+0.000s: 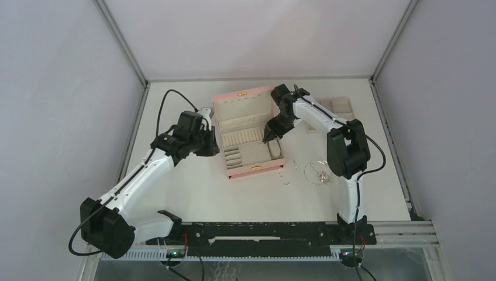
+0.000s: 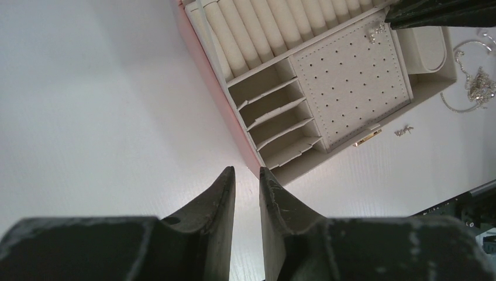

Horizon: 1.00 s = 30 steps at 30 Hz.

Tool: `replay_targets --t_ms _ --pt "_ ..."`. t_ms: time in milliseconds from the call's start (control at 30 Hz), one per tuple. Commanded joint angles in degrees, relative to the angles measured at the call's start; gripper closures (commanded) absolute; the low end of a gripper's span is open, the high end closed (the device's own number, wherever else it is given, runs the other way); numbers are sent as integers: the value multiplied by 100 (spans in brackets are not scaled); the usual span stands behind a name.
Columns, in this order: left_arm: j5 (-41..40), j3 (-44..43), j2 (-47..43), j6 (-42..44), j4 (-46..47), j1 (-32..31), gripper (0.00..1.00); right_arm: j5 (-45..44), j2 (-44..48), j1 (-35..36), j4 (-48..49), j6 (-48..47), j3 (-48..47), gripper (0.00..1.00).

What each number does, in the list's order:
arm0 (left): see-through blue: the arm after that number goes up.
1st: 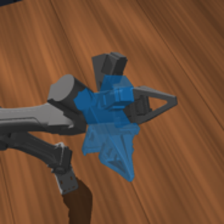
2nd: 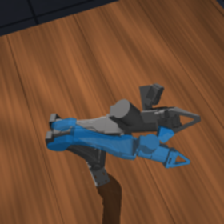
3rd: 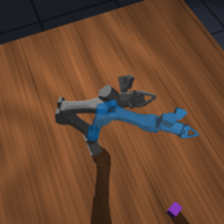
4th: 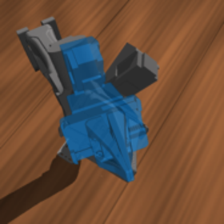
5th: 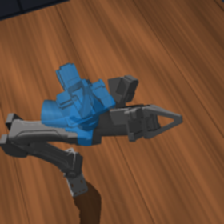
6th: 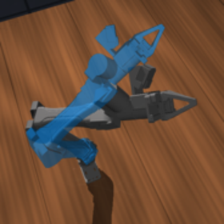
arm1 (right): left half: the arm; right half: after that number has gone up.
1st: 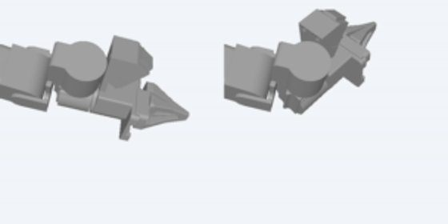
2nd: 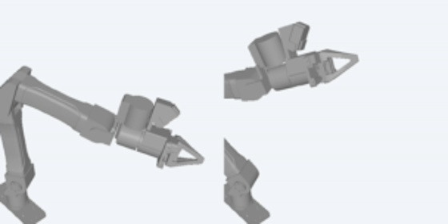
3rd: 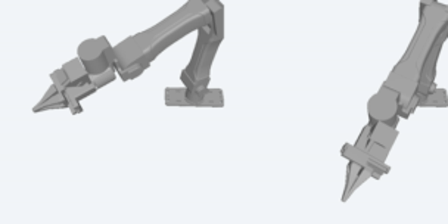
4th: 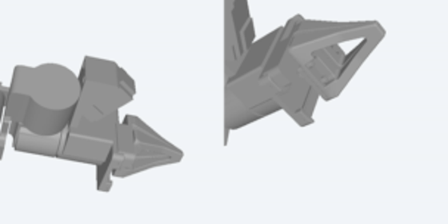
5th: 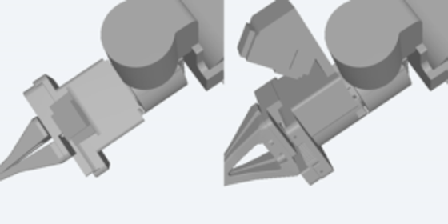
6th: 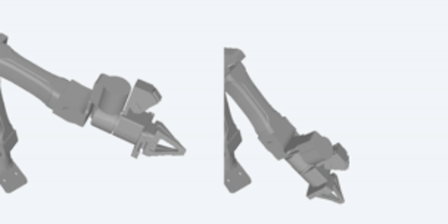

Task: Organize the mixed jewelry
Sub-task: Place the jewelry in the jewelry box.

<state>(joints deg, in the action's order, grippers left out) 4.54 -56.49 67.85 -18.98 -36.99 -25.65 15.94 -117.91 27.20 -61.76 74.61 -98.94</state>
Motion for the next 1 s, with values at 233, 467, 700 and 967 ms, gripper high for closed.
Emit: replay_targets --t_ms 233,467,700,967 --pt "72 -249 -140 139 201 -32 73 -190 217 -4 72 -327 -279 80" --pt "88 -286 -124 175 210 -35 73 -276 610 152 847 -888 -127 81" --pt "95 -392 -83 226 163 -36 73 -585 1028 364 1563 -1672 568 84" --pt "24 -625 105 225 60 -33 73 -1177 1517 630 2342 -2590 1563 91"
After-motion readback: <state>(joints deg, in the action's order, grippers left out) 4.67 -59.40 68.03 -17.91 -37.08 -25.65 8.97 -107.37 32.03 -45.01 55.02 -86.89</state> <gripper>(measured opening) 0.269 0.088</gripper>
